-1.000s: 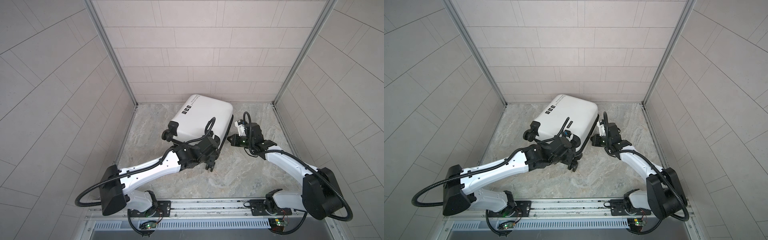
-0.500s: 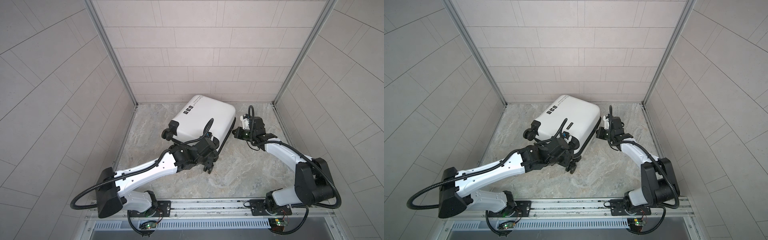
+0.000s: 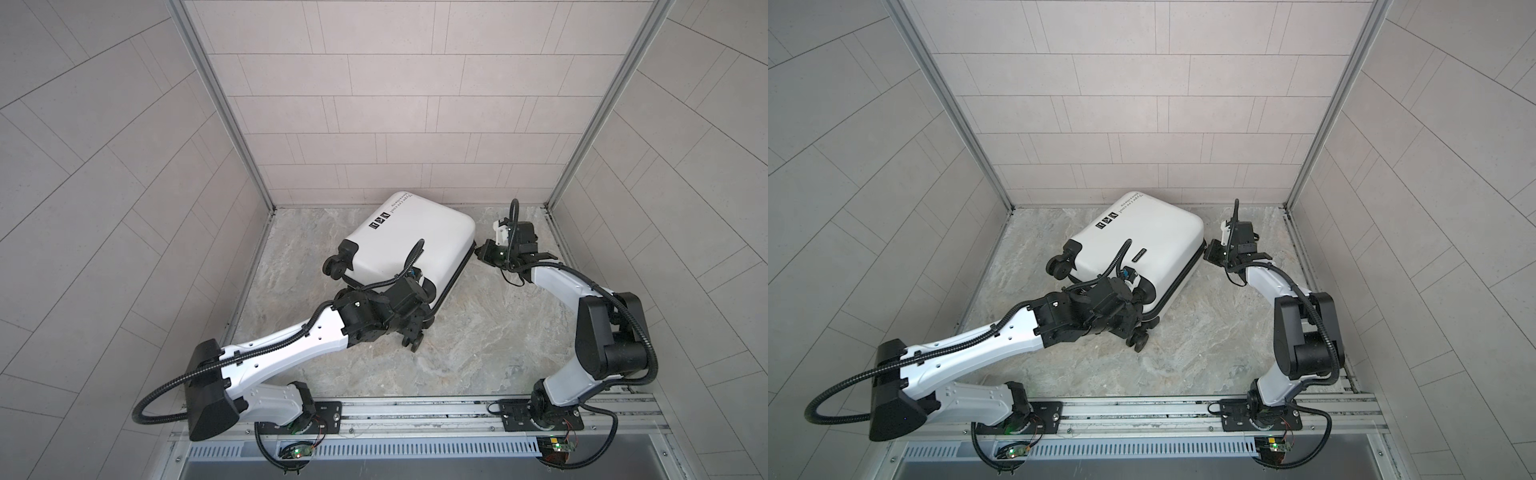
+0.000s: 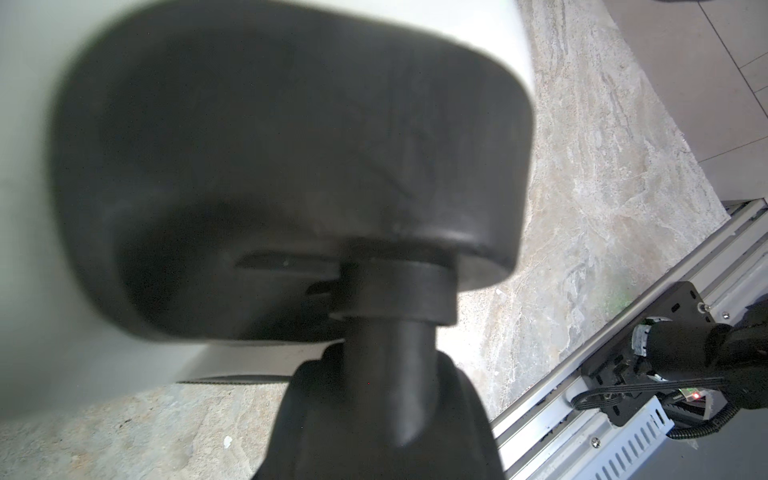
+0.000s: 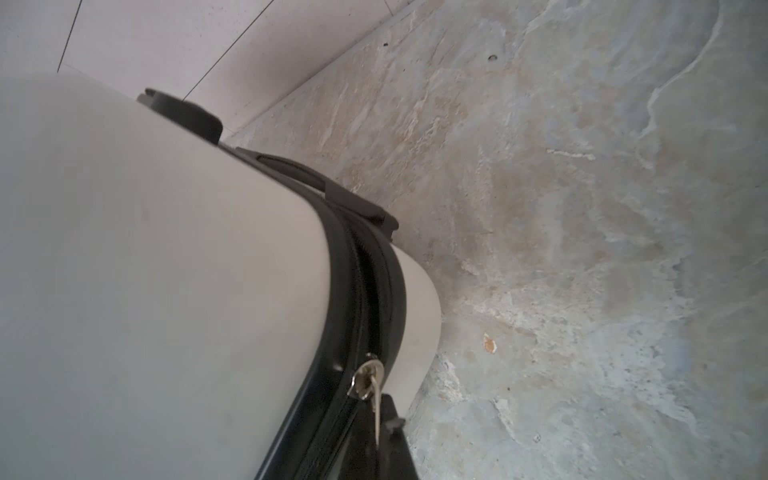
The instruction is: Pack the luggage
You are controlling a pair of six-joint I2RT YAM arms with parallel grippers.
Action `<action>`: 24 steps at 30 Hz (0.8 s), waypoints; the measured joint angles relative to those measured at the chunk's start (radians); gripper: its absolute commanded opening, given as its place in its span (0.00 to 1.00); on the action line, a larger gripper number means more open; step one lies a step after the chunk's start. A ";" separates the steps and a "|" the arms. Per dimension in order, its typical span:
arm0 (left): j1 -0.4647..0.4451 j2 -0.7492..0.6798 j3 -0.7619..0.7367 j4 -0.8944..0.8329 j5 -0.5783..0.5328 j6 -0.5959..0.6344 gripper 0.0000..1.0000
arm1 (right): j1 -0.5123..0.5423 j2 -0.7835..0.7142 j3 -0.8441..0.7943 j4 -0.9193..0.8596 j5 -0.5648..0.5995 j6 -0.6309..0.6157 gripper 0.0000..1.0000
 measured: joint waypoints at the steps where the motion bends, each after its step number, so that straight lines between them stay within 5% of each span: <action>1: 0.000 -0.006 -0.002 -0.002 0.000 0.003 0.00 | -0.008 0.013 0.016 -0.004 -0.008 0.000 0.00; 24: 0.038 -0.128 -0.095 -0.027 0.016 0.037 0.00 | -0.036 0.257 0.320 -0.231 -0.295 -0.070 0.00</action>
